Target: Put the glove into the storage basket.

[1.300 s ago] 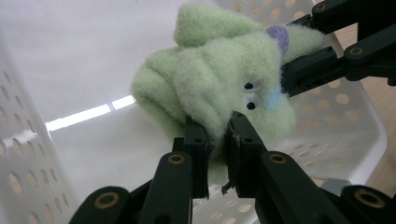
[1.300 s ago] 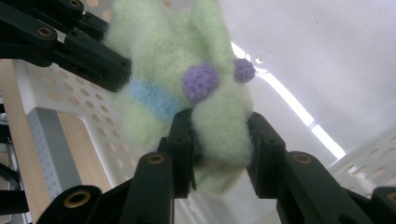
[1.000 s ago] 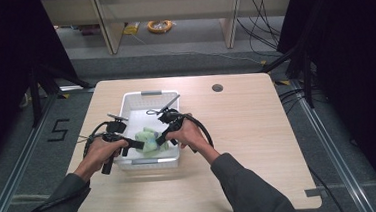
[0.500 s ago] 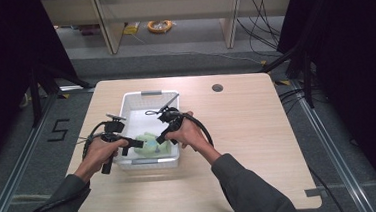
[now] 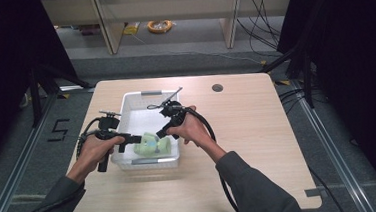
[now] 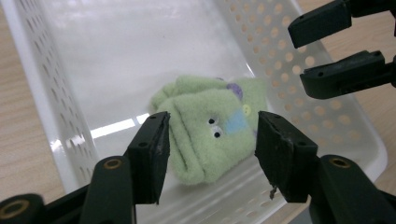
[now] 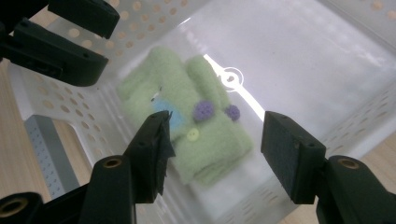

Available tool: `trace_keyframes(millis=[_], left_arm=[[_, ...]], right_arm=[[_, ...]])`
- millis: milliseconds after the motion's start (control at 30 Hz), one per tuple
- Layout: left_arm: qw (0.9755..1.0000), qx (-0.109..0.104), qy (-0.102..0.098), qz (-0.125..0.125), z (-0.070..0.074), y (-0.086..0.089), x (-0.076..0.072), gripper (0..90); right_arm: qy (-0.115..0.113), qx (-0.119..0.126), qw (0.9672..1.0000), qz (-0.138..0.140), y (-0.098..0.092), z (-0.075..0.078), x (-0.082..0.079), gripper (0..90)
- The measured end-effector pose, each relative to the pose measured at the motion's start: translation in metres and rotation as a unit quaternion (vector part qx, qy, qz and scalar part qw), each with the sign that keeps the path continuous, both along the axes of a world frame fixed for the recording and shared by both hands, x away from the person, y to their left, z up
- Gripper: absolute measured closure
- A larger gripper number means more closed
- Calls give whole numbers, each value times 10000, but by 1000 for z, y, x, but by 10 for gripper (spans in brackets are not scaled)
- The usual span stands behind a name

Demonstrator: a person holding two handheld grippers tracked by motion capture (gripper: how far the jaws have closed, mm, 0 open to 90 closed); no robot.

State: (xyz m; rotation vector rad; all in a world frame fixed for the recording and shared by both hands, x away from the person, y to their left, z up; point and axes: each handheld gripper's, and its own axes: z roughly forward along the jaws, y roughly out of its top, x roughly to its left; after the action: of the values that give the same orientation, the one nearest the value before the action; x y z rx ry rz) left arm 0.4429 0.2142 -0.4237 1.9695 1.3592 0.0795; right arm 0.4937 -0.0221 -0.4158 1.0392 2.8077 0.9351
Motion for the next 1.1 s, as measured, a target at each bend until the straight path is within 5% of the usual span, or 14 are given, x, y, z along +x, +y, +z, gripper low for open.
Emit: trace_keyframes(millis=[567, 633, 767, 1100], left_arm=[[9971, -309, -638, -274, 27, -3, -38, 352], [9962, -376, -729, -297, 28, -8, -45, 341], [9941, -587, -818, -395, 27, -16, -59, 338], [9896, -715, -985, -768, 17, -34, -91, 308]], right_arm=[[-320, 323, 9989, 86, -29, 30, -24, 412], [-482, 370, 9980, 165, -35, 31, -28, 410], [-523, 437, 9975, 168, -45, 31, -40, 406], [-519, 770, 9957, 25, -78, 27, -64, 379]])
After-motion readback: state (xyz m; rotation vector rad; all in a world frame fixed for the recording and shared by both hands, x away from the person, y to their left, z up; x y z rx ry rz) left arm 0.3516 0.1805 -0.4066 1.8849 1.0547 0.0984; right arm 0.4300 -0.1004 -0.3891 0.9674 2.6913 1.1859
